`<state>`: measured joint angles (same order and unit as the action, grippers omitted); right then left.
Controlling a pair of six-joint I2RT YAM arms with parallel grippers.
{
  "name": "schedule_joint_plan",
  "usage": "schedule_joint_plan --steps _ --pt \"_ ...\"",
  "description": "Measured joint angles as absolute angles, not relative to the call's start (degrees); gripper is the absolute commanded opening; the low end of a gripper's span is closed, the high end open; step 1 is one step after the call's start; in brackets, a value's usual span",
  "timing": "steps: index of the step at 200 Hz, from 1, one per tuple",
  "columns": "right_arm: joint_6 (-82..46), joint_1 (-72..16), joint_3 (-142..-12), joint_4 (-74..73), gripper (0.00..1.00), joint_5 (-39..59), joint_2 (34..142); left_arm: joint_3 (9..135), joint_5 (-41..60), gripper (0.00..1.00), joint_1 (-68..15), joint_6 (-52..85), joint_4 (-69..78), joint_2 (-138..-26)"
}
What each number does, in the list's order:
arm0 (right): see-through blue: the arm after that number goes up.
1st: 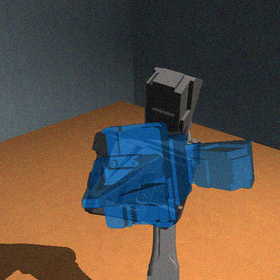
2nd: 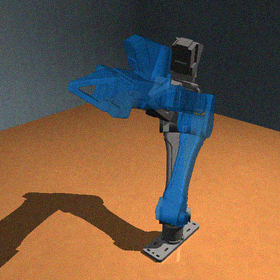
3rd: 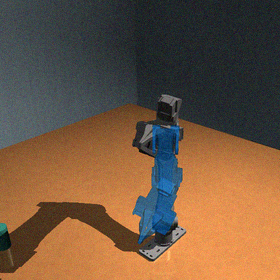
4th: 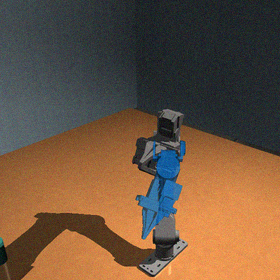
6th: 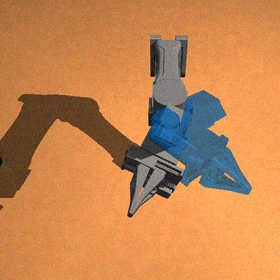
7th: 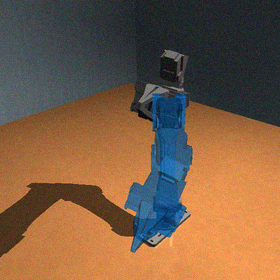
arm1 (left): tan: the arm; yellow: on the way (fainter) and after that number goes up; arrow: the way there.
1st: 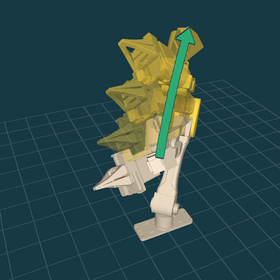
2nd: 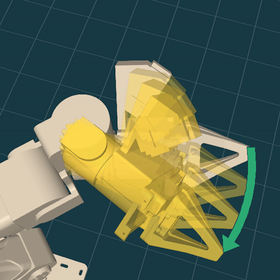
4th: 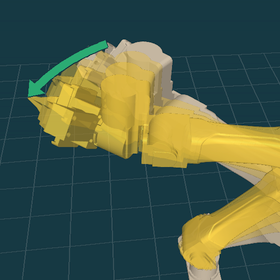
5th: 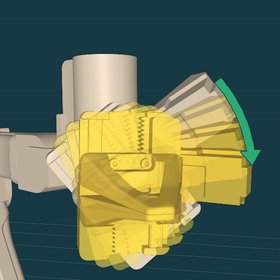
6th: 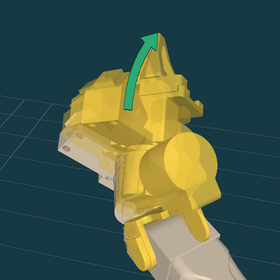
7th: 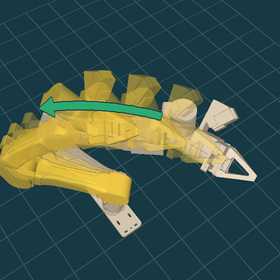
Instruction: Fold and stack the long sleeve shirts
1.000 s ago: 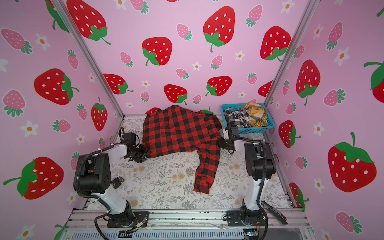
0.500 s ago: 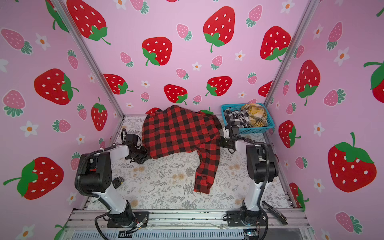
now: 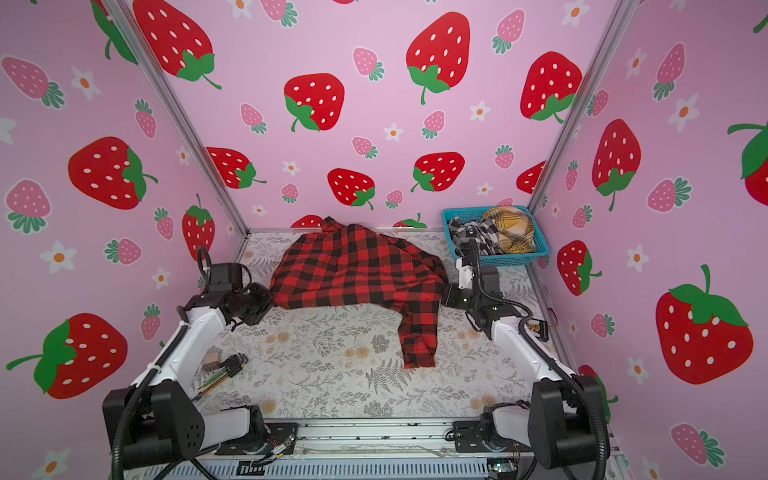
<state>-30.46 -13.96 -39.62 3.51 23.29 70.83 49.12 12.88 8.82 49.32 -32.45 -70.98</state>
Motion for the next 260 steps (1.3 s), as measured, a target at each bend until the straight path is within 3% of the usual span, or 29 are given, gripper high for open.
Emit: schedule_joint_plan --steps 32,61,86,121,139,158,190,229,260 --pt "-32.4 -14.1 -29.3 9.0 0.00 23.2 70.0 31.7 12.6 0.00 9.0 52.2 -36.1 -63.2" --pt "-32.8 -14.1 -32.7 12.9 0.00 23.1 72.3 35.5 12.8 0.00 9.0 52.9 -37.5 -67.2" --pt "-31.7 -13.9 -51.1 14.8 0.00 22.4 81.3 53.4 13.7 0.00 9.0 53.8 -35.6 -79.8" --pt "-31.4 -12.3 -94.8 17.3 0.00 22.9 97.3 94.1 14.9 0.00 8.7 57.0 -32.6 -97.5" --pt "-31.1 -12.2 -109.4 17.6 0.00 23.0 98.3 108.0 14.3 0.00 8.2 58.0 -31.3 -98.5" --pt "-30.3 -12.2 -112.0 16.6 0.00 23.4 93.4 111.4 13.6 0.00 8.1 58.8 -29.8 -92.9" --pt "-30.0 -11.9 -93.5 12.3 0.00 24.5 77.6 96.6 13.5 0.00 8.6 59.5 -25.4 -77.8" --pt "-29.2 -11.9 -66.8 12.1 0.00 26.0 66.6 60.6 12.6 0.00 8.9 58.0 -24.1 -63.4" --pt "-28.9 -12.4 -44.2 17.5 0.00 26.4 58.3 33.6 13.7 0.00 10.9 56.5 -32.2 -56.4"
